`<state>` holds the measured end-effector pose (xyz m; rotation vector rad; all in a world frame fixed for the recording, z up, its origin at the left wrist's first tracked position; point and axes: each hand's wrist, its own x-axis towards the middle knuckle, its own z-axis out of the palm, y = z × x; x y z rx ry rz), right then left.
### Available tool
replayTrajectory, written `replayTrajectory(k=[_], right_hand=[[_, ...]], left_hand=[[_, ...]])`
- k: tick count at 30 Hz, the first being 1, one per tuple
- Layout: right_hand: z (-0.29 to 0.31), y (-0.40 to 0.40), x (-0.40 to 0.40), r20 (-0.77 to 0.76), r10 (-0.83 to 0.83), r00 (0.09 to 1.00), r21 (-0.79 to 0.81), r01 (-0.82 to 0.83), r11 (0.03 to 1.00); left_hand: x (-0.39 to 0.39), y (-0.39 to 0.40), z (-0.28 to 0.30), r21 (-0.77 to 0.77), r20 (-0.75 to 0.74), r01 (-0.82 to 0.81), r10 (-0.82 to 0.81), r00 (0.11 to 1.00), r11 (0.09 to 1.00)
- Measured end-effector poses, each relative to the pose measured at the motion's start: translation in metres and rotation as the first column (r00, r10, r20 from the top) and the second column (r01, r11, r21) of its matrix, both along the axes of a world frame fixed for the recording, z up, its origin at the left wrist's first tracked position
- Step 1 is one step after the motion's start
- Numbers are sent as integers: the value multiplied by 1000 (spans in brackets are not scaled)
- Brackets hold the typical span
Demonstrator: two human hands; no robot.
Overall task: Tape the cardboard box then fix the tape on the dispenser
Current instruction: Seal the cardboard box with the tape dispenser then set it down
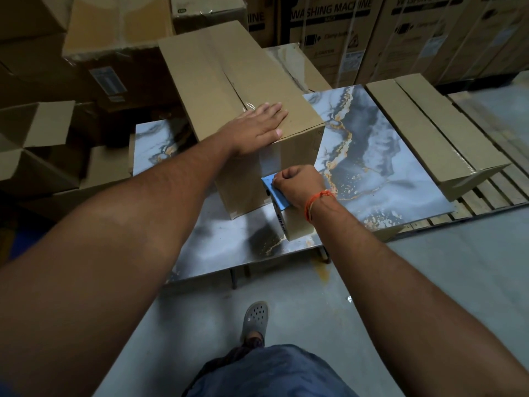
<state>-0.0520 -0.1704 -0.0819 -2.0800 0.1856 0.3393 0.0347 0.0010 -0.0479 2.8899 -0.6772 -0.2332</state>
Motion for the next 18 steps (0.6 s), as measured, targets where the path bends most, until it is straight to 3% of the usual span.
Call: replayTrajectory(k=[18], right_hand=[[10,3,5,-11,-47,999,28,48,998]], left_hand=[[-9,-4,11,5,-17,0,0,1000,1000]])
